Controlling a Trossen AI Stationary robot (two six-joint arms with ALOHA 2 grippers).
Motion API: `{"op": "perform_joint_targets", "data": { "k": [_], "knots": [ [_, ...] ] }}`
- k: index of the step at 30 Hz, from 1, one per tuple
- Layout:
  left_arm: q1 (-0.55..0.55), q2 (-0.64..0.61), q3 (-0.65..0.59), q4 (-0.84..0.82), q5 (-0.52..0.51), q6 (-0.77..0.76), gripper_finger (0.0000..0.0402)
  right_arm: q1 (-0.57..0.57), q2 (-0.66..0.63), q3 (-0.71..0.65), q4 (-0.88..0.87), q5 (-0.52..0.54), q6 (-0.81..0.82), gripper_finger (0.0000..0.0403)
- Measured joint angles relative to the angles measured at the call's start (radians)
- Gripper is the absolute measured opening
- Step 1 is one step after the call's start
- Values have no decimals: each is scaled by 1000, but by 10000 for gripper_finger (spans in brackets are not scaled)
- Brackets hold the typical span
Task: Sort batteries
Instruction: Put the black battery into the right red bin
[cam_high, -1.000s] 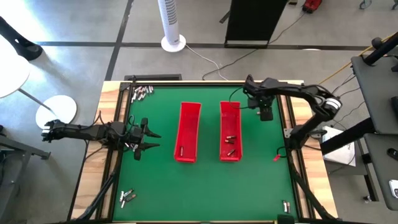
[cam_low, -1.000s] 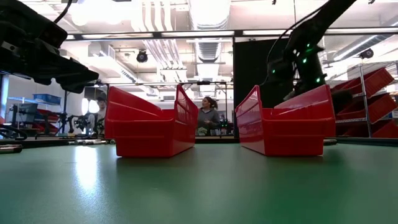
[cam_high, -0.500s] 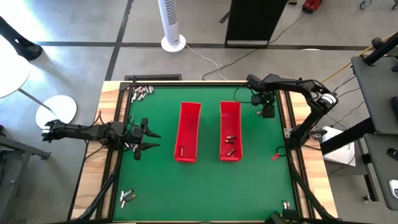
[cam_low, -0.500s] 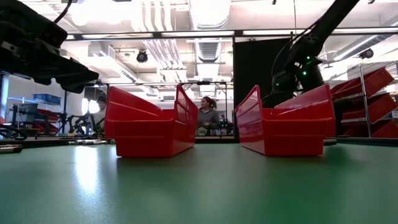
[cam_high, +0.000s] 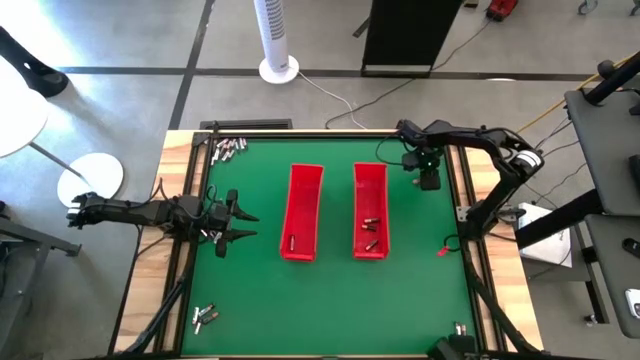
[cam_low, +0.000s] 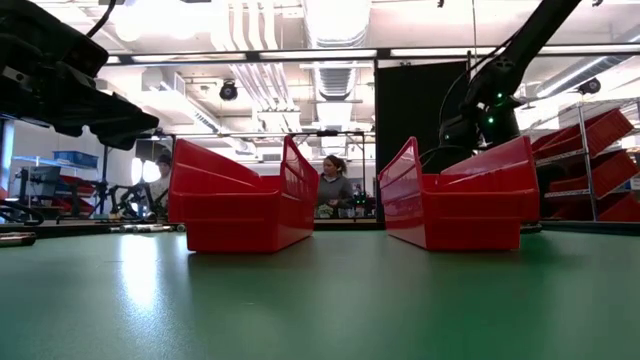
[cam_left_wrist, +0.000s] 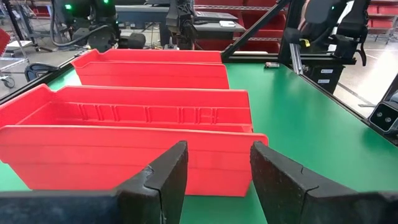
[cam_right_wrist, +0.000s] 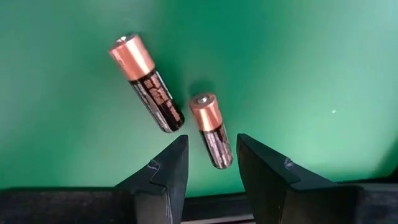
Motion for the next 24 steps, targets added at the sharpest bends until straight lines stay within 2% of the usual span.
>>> {"op": "perform_joint_targets", "data": {
  "k": [10,20,24],
  "knots": [
    [0,0,0,0,0,0,155,-6,31,-1,28,-2,7,120],
    [0,0,0,0,0,0,155,-6,30,-1,37,-1,56,42],
    [0,0,0,0,0,0,155,-6,28,0,37,0,76,26]
  ]
}}
